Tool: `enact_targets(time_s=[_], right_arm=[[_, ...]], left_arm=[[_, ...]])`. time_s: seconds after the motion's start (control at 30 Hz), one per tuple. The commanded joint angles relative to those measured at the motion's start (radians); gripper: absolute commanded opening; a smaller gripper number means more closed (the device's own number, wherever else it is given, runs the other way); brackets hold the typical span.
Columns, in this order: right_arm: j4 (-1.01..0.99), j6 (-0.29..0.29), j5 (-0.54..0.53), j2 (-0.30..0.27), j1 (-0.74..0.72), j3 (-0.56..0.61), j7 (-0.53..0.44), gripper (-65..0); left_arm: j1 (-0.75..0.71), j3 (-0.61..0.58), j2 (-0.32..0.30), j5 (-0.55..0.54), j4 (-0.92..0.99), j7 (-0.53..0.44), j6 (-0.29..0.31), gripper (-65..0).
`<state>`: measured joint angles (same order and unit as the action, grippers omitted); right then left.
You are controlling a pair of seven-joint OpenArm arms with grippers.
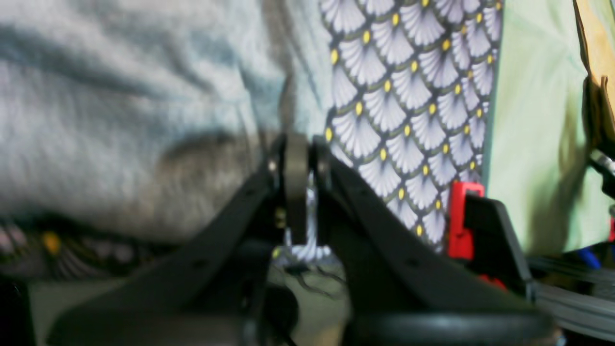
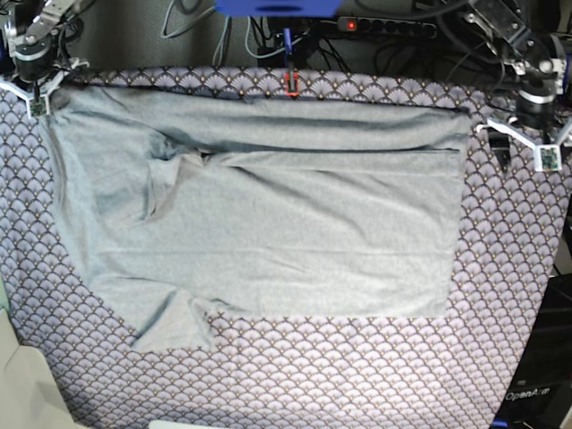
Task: Fold the T-shirt properly
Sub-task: 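Pull the shoulder corners outward with both grippers to spread the shirt, then move the left gripper along the shirt's side edge toward the hem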
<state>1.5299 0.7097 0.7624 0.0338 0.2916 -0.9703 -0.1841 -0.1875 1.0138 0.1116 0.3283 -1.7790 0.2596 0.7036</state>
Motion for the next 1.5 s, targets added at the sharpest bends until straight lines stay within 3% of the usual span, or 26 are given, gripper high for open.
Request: enact_targets(time_s=[0.0, 0.1, 0.17, 0.27, 0.5, 0.67, 0.83, 1.0, 1.27, 1.47], right_arm=[[0.045, -0.012, -0.054, -0.015, 0.002, -0.005, -0.022, -65.0], [0.099, -0.012, -0.171, -0.013, 0.019, -0.005, -0.022, -65.0], [0.128, -0.012, -0.238, -0.012, 0.033, -0.005, -0.022, -65.0], [0.156, -0.012, -0.3, -0.012, 0.034, -0.006, -0.013, -65.0], [0.157, -0.012, -0.3, 0.031, 0.024, -0.042, -0.022, -65.0], [0.157, -0.012, -0.3, 0.051, 0.024, -0.042, -0.022, -65.0], [0.156, -0.012, -0.3, 0.059, 0.024, -0.04, -0.022, -65.0], [0.156, -0.012, -0.298, 0.064, 0.024, -0.042, -0.022, -65.0], [0.156, -0.012, -0.298, 0.064, 0.03, -0.043, -0.022, -65.0], [0.156, -0.012, -0.298, 0.064, 0.031, -0.043, -0.022, -65.0]], left_arm=[[0.004, 0.001, -0.006, -0.014, -0.028, -0.021, -0.005, -15.5], [0.004, 0.001, 0.006, -0.013, -0.063, -0.021, -0.005, -16.3], [0.007, 0.001, 0.038, -0.007, -0.081, -0.019, -0.005, -21.0], [0.006, 0.001, 0.045, -0.005, -0.097, -0.019, -0.005, -33.6], [0.004, -0.057, 0.045, 0.117, -0.061, -0.021, -0.005, -65.0], [-0.037, -0.141, 0.045, 0.177, -0.06, -0.021, -0.005, -65.0], [-0.165, -0.362, 0.045, 0.191, -0.069, -0.021, -0.005, -65.0], [-0.194, -0.525, 0.045, 0.323, -0.052, -0.021, -0.005, -65.0], [-0.106, -0.531, 0.045, 0.466, 0.078, -0.019, -0.005, -65.0], [-0.102, -0.539, 0.045, 0.489, 0.087, -0.021, -0.005, -65.0]])
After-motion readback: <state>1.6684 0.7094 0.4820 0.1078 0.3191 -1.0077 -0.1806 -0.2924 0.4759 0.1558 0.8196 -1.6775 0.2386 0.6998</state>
